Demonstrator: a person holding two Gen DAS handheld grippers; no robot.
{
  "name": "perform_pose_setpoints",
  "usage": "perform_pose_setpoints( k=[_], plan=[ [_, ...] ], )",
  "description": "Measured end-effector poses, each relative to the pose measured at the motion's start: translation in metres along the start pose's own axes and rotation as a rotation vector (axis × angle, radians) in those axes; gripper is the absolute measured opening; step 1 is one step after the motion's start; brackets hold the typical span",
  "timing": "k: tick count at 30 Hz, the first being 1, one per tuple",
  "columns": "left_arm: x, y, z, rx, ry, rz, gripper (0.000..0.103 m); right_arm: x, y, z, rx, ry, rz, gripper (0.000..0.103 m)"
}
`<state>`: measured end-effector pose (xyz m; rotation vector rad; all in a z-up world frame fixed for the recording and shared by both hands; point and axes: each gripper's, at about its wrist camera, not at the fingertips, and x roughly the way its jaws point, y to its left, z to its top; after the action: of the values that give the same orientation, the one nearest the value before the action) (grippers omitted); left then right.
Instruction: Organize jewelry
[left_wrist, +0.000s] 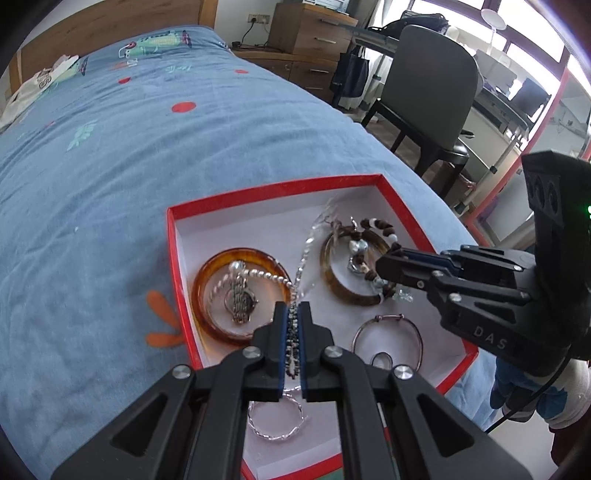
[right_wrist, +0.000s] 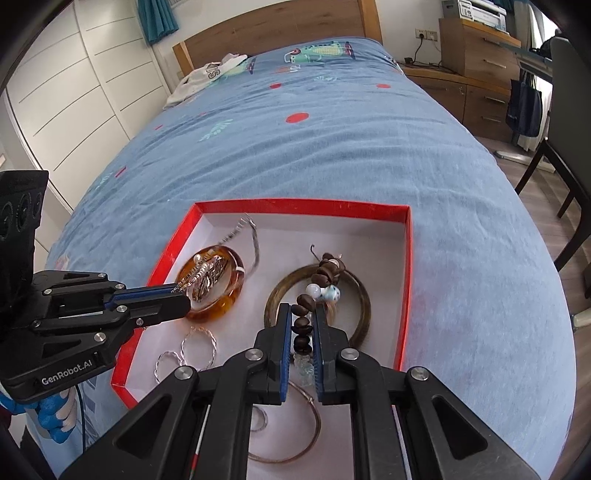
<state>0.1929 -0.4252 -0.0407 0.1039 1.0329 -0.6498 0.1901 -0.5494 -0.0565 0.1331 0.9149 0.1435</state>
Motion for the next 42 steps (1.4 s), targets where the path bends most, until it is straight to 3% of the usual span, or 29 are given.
perform_pose_setpoints(
  k=[4,8,11,20,32,42],
  plan=[
    [-0.004,0.004,-0.003,-0.021,-0.001,0.000,0.006,-0.004,-0.001,-0.003,0.007,-0.006,-0.009,0.030],
    [-0.006,0.009,-0.008,-0.044,0.000,0.007,0.009,-0.009,-0.001,-0.006,0.011,-0.004,-0.019,0.033],
    [-0.011,0.011,-0.013,-0.057,-0.004,0.008,0.014,-0.013,-0.001,-0.009,0.012,-0.006,-0.027,0.041],
    [-0.041,0.011,-0.027,-0.077,-0.050,0.026,0.029,-0.033,0.008,-0.018,0.015,-0.032,-0.035,0.046],
    [-0.109,0.032,-0.070,-0.131,-0.147,0.151,0.044,-0.068,0.054,-0.042,0.001,-0.073,-0.037,0.053],
    [-0.159,0.058,-0.117,-0.210,-0.200,0.272,0.058,-0.089,0.102,-0.072,0.027,-0.125,-0.079,0.066]
  ],
)
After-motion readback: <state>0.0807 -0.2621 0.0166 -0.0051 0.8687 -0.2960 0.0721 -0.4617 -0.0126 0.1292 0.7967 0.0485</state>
